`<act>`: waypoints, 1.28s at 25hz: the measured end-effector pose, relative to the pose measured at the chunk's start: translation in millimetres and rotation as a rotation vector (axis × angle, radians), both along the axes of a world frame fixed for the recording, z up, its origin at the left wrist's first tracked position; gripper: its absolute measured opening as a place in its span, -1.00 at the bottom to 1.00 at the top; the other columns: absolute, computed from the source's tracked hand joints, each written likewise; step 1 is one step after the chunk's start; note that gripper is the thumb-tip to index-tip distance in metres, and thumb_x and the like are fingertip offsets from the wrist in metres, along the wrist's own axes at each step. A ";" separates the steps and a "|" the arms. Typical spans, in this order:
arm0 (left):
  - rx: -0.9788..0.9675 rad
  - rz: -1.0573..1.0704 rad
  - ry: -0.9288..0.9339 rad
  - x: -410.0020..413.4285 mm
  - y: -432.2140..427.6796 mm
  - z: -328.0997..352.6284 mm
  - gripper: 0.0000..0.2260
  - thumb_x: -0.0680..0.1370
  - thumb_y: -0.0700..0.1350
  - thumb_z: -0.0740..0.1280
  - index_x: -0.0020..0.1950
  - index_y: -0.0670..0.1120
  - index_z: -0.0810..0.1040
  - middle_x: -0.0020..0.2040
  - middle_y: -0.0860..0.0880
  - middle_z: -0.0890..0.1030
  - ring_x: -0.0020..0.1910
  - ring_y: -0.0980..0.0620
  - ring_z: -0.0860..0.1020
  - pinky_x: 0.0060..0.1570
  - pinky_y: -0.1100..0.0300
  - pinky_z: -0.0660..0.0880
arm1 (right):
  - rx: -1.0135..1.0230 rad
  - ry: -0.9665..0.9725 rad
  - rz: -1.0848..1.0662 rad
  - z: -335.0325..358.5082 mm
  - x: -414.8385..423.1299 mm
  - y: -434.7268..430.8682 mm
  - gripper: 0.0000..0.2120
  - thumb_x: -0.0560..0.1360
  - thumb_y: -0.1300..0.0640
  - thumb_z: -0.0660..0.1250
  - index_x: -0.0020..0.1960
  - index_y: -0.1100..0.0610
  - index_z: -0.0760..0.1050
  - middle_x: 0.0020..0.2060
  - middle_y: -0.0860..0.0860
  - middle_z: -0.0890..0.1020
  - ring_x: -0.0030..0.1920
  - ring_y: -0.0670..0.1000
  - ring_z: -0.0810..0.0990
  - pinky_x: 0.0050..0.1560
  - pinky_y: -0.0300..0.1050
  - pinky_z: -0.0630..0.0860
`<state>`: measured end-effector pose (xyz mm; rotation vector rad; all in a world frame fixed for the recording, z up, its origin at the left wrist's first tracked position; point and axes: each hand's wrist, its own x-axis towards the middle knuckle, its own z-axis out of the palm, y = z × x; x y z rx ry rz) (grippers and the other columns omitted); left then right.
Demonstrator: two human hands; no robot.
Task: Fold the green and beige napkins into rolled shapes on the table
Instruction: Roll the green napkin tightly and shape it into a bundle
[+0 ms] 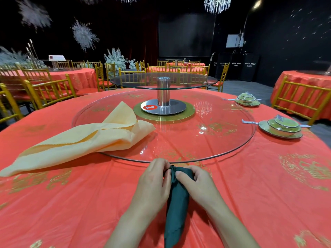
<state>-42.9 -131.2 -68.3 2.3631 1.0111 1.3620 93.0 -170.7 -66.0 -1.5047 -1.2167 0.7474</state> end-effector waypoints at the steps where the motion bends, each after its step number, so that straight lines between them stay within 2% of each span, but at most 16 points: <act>1: 0.021 -0.004 0.015 -0.9 0.4 0.6 -0.79 0.49 -0.28 0.26 -0.13 0.02 0.33 -0.24 0.17 0.34 -0.25 0.23 0.33 -0.21 0.44 0.26 | 0.026 -0.042 0.012 0.6 0.6 -1.3 -0.58 0.19 -0.27 0.23 -0.19 0.04 0.57 -0.25 -0.08 0.62 -0.18 -0.11 0.58 -0.13 -0.18 0.54; 3: 0.059 -0.021 0.050 -1.6 0.9 1.3 -0.86 0.49 -0.24 0.22 -0.13 0.00 0.34 -0.22 0.10 0.38 -0.24 0.15 0.35 -0.23 0.35 0.26 | 0.143 -0.124 -0.008 3.7 1.7 -4.9 -0.62 0.26 -0.28 0.23 -0.11 -0.07 0.59 -0.13 -0.15 0.59 -0.07 -0.19 0.54 -0.08 -0.40 0.43; 6: 0.094 -0.074 0.122 -1.9 -0.9 0.4 -0.94 0.52 -0.15 0.13 -0.11 0.00 0.34 -0.21 0.04 0.42 -0.22 0.06 0.38 -0.22 0.23 0.32 | 0.259 -0.340 0.047 15.0 4.1 -12.4 -0.74 0.32 -0.14 0.32 -0.05 -0.11 0.61 -0.14 -0.17 0.61 -0.04 -0.16 0.55 0.03 -0.31 0.42; 8: 0.113 -0.091 0.192 -0.8 -2.9 -1.6 -0.90 0.52 -0.14 0.10 -0.09 -0.04 0.39 -0.20 0.01 0.43 -0.21 0.02 0.40 -0.21 0.16 0.34 | 0.133 -0.699 0.087 35.2 4.0 -17.8 -0.80 0.38 0.01 0.32 -0.01 -0.09 0.60 -0.12 -0.12 0.64 -0.04 -0.09 0.57 0.01 -0.12 0.47; 10: 0.137 -0.103 0.247 0.4 -5.1 -3.9 -0.82 0.50 -0.14 0.08 -0.05 -0.09 0.46 -0.17 -0.02 0.46 -0.18 -0.03 0.43 -0.18 0.12 0.36 | -0.015 -1.032 0.091 56.6 3.4 -19.0 -0.79 0.40 0.08 0.27 0.00 -0.08 0.55 -0.10 -0.06 0.63 -0.01 0.03 0.56 -0.14 -0.13 0.43; 12: 0.121 -0.121 0.250 0.8 -7.9 -4.5 -0.78 0.50 -0.13 0.07 -0.03 -0.12 0.48 -0.15 -0.03 0.48 -0.15 -0.03 0.44 -0.16 0.12 0.37 | -0.075 -1.124 0.105 69.0 2.7 -19.8 -0.83 0.38 0.07 0.27 -0.05 -0.04 0.54 -0.12 -0.01 0.63 -0.02 0.10 0.56 -0.22 -0.14 0.38; 14: 0.073 -0.159 0.179 2.1 -12.5 -3.4 -0.81 0.50 -0.11 0.11 -0.07 -0.12 0.50 -0.17 0.02 0.50 -0.16 0.07 0.43 -0.15 0.20 0.37 | -0.077 -1.118 0.127 69.6 5.2 -23.8 -0.84 0.38 0.03 0.30 -0.05 -0.01 0.56 -0.13 0.00 0.65 -0.03 0.11 0.57 -0.19 -0.10 0.45; 16: 0.010 -0.234 0.063 5.0 -17.4 -1.3 -0.89 0.50 -0.14 0.21 -0.08 -0.09 0.53 -0.19 0.12 0.50 -0.19 0.25 0.42 -0.13 0.38 0.36 | -0.066 -1.086 0.110 61.7 12.4 -31.3 -0.87 0.38 0.04 0.32 -0.09 0.01 0.58 -0.19 -0.01 0.65 -0.08 0.09 0.58 -0.16 -0.07 0.49; 18: -0.161 -0.282 -0.128 8.3 -19.2 1.2 -0.88 0.51 -0.14 0.23 -0.06 -0.06 0.56 -0.15 0.16 0.55 -0.13 0.29 0.49 -0.07 0.44 0.39 | 0.012 -0.930 0.033 52.5 21.3 -38.7 -0.96 0.37 0.12 0.35 -0.19 0.03 0.57 -0.32 -0.04 0.62 -0.20 0.04 0.59 -0.19 -0.07 0.50; 21: -0.813 -0.325 -0.500 10.6 -11.9 5.7 -0.84 0.61 -0.08 0.18 -0.06 -0.03 0.54 -0.04 0.03 0.59 0.01 0.02 0.53 -0.11 0.25 0.46 | 0.157 -0.620 -0.078 44.0 26.2 -47.3 -0.83 0.35 0.26 0.41 -0.29 0.00 0.56 -0.44 -0.10 0.58 -0.37 -0.12 0.53 -0.29 -0.24 0.46; 23: -1.199 -0.359 -0.518 10.4 -11.2 10.4 -0.76 0.62 -0.01 0.13 -0.03 -0.07 0.54 -0.11 -0.06 0.63 -0.07 -0.04 0.57 -0.19 0.22 0.49 | 0.212 -0.489 -0.110 41.0 24.6 -51.9 -0.73 0.34 0.31 0.41 -0.34 -0.06 0.52 -0.47 -0.12 0.56 -0.41 -0.15 0.48 -0.36 -0.35 0.38; 24: -1.290 -0.397 -0.495 11.2 -14.0 12.0 -0.74 0.61 0.01 0.13 0.00 -0.10 0.55 -0.15 -0.06 0.65 -0.16 0.00 0.60 -0.21 0.23 0.52 | 0.231 -0.454 -0.112 39.1 22.9 -53.8 -0.70 0.34 0.32 0.41 -0.35 -0.08 0.52 -0.49 -0.13 0.56 -0.42 -0.16 0.47 -0.36 -0.36 0.37; 25: -1.288 -0.432 -0.465 11.9 -17.0 14.0 -0.74 0.60 0.00 0.15 0.06 -0.13 0.54 -0.12 -0.07 0.66 -0.18 0.06 0.62 -0.19 0.27 0.54 | 0.244 -0.444 -0.111 36.3 21.2 -55.0 -0.70 0.35 0.33 0.41 -0.34 -0.08 0.52 -0.49 -0.14 0.56 -0.43 -0.17 0.47 -0.36 -0.36 0.37; 28: -0.993 -0.484 -0.394 10.6 -22.6 15.4 -0.76 0.54 0.02 0.28 0.18 0.01 0.49 0.20 -0.02 0.56 0.13 0.15 0.53 0.13 0.33 0.44 | 0.259 -0.465 -0.137 28.4 20.3 -54.8 -0.78 0.35 0.33 0.41 -0.29 0.02 0.57 -0.49 -0.17 0.55 -0.42 -0.18 0.48 -0.35 -0.41 0.35; 30: -0.848 -0.565 -0.339 8.1 -27.4 14.7 -0.66 0.42 0.10 0.40 0.16 0.11 0.46 0.18 0.11 0.53 0.15 0.31 0.48 0.10 0.44 0.40 | 0.261 -0.480 -0.187 26.4 22.1 -54.0 -0.80 0.36 0.32 0.41 -0.29 0.03 0.56 -0.50 -0.24 0.55 -0.42 -0.22 0.49 -0.35 -0.44 0.34; 32: -0.707 -0.514 -0.209 12.0 -34.8 7.0 -0.53 0.31 0.08 0.45 0.19 0.09 0.45 0.13 0.19 0.51 0.11 0.37 0.48 0.05 0.51 0.35 | 0.243 -0.482 -0.213 25.0 22.0 -54.8 -0.79 0.36 0.30 0.41 -0.31 0.01 0.53 -0.49 -0.29 0.54 -0.43 -0.24 0.49 -0.35 -0.45 0.33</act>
